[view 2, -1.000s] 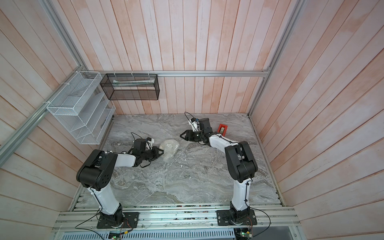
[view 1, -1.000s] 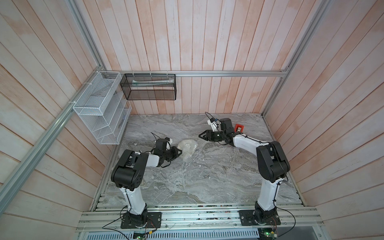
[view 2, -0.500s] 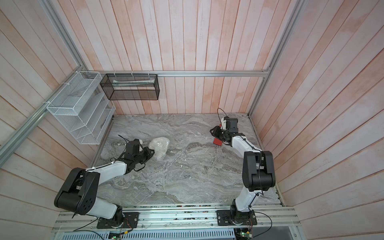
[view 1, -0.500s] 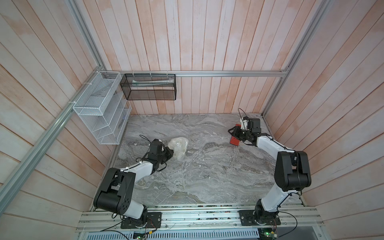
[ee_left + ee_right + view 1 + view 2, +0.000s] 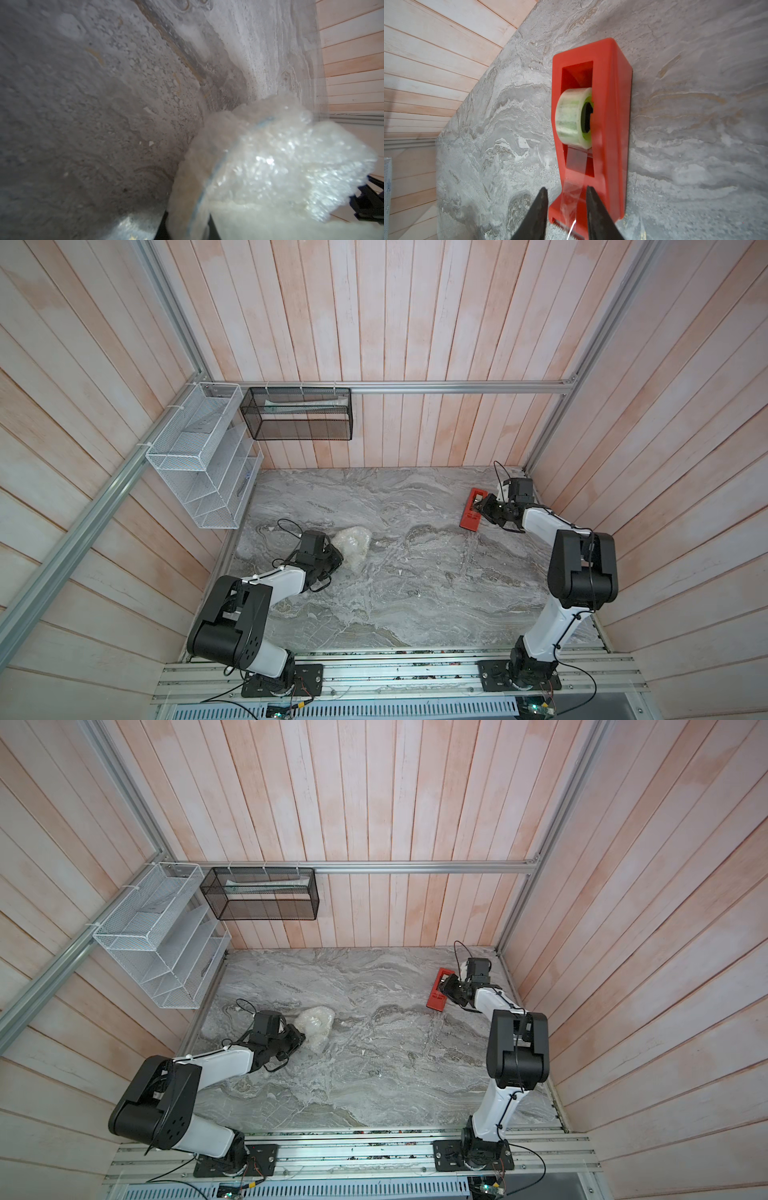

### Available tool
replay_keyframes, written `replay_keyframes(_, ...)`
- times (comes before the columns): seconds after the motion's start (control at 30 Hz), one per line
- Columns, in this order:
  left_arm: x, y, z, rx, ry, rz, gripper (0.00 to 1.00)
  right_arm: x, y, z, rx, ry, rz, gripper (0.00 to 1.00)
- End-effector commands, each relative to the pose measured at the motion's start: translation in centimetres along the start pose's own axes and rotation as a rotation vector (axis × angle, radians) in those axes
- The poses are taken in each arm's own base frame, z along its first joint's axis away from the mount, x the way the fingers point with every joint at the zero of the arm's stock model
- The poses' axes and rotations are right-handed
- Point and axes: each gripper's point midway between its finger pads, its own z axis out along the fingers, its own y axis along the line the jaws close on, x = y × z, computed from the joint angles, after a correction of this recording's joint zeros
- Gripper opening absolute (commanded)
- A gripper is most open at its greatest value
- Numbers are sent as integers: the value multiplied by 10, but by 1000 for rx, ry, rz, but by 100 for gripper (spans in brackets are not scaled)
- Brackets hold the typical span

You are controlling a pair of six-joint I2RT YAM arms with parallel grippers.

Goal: Wrap bowls in bubble wrap
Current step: Tear off the tape using the Tape Cutter.

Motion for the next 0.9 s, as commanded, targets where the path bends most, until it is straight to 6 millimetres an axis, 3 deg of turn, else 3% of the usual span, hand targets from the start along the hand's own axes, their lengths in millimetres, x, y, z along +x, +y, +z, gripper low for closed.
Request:
replay_keyframes(0.0,-11,-11,-7,29,-39,-8,11,6,-3,0,-6,21,25,34)
replay_keyframes(0.37,-12,-14,-7,40,-42,3,11,19,-7,7,-43,52,52,33)
replay_keyframes(0.5,-12,-13,-5,37,-40,2,11,21,-5,12,-71,63,55,27)
replay_keyframes(0.87,-9,-12,-2,39,-28,3,11,30,-8,24,-105,98,78,22)
